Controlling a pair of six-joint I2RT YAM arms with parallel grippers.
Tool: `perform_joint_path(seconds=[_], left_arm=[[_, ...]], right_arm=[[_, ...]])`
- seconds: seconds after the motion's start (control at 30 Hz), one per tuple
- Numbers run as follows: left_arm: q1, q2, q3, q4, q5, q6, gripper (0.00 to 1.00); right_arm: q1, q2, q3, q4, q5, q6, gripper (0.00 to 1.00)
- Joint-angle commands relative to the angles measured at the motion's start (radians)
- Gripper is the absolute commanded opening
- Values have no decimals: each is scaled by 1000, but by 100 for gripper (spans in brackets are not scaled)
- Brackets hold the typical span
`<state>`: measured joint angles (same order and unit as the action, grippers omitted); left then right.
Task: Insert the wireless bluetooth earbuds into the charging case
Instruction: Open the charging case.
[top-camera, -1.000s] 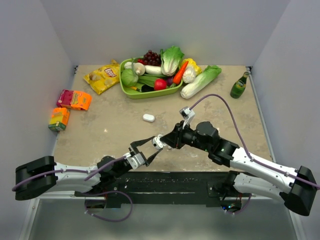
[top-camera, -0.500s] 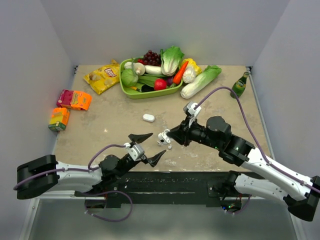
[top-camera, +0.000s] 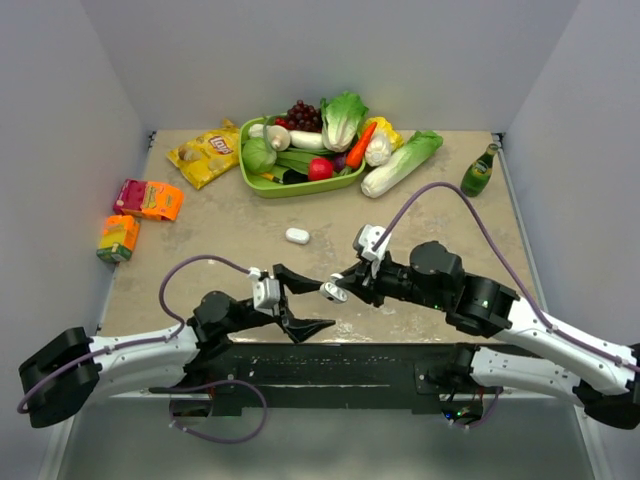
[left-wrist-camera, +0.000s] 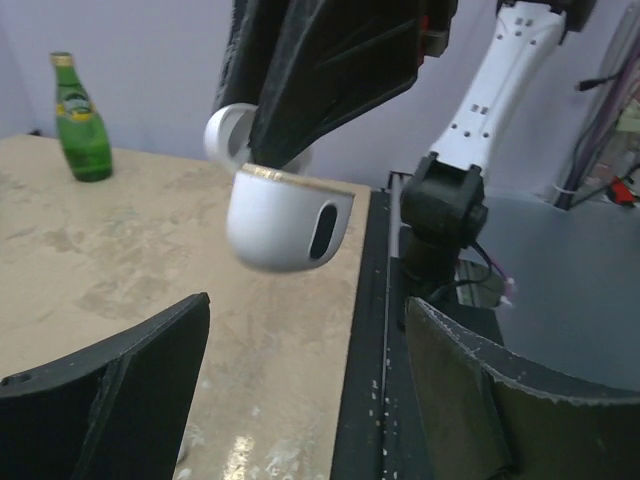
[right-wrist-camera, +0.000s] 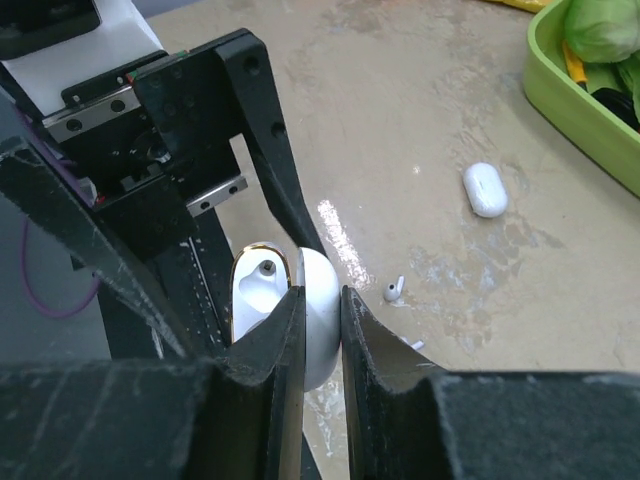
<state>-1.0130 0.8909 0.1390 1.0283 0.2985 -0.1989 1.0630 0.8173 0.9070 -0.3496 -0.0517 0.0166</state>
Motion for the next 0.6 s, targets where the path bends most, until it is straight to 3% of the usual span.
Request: perform_joint_path(seconds=[0.0, 0.27, 0.43, 0.57], left_arm=[[25, 68, 99, -31, 241, -100, 81], [30, 140, 154, -31, 314, -137, 78], [33, 145, 159, -13, 335, -128, 61], [39, 148, 154, 13, 327, -140, 60]], right_arm=[[31, 42, 35, -46, 1, -58, 0], [38, 22, 33, -57, 1, -61, 0], [41, 26, 30, -54, -8, -63, 0], [45, 34, 30, -52, -22, -63, 0]])
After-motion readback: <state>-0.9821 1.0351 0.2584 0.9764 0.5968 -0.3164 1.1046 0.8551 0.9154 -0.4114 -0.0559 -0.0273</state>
